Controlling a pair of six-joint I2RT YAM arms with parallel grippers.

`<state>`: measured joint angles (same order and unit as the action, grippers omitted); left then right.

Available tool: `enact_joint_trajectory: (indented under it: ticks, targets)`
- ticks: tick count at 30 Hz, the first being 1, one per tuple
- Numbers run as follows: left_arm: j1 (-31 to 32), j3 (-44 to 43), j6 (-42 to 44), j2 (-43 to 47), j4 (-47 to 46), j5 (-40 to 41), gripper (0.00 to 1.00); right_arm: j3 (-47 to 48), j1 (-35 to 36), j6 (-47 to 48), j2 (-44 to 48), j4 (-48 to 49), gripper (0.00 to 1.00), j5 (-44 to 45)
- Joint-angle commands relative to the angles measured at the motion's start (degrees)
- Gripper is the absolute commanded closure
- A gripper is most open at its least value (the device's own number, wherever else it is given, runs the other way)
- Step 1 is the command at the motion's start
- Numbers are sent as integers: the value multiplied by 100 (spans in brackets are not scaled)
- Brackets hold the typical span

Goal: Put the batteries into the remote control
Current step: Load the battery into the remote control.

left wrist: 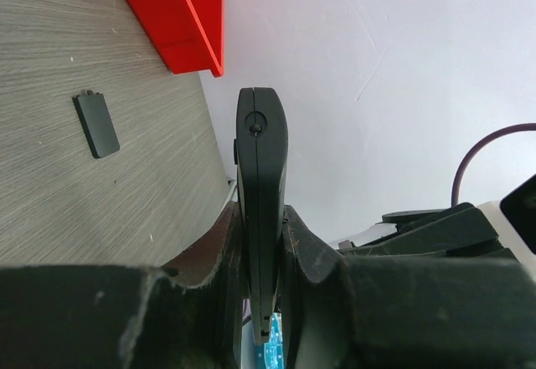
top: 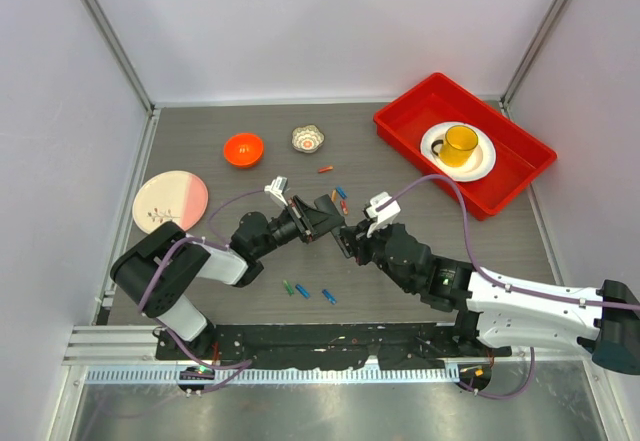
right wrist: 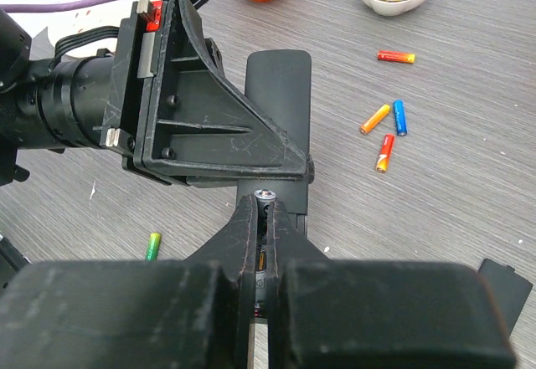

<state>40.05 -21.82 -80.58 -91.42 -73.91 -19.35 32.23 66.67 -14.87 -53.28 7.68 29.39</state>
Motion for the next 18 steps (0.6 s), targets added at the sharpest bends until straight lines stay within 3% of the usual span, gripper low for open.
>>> enact_joint_trajectory:
  ticks: [1,18]
  targets:
    - [20,-103,24,107,-1468,-86,100,-32,39,99,28,111,99,129]
    - [29,-226,-37,80,-1468,-121,100,-208,82,-103,-16,216,99,-126]
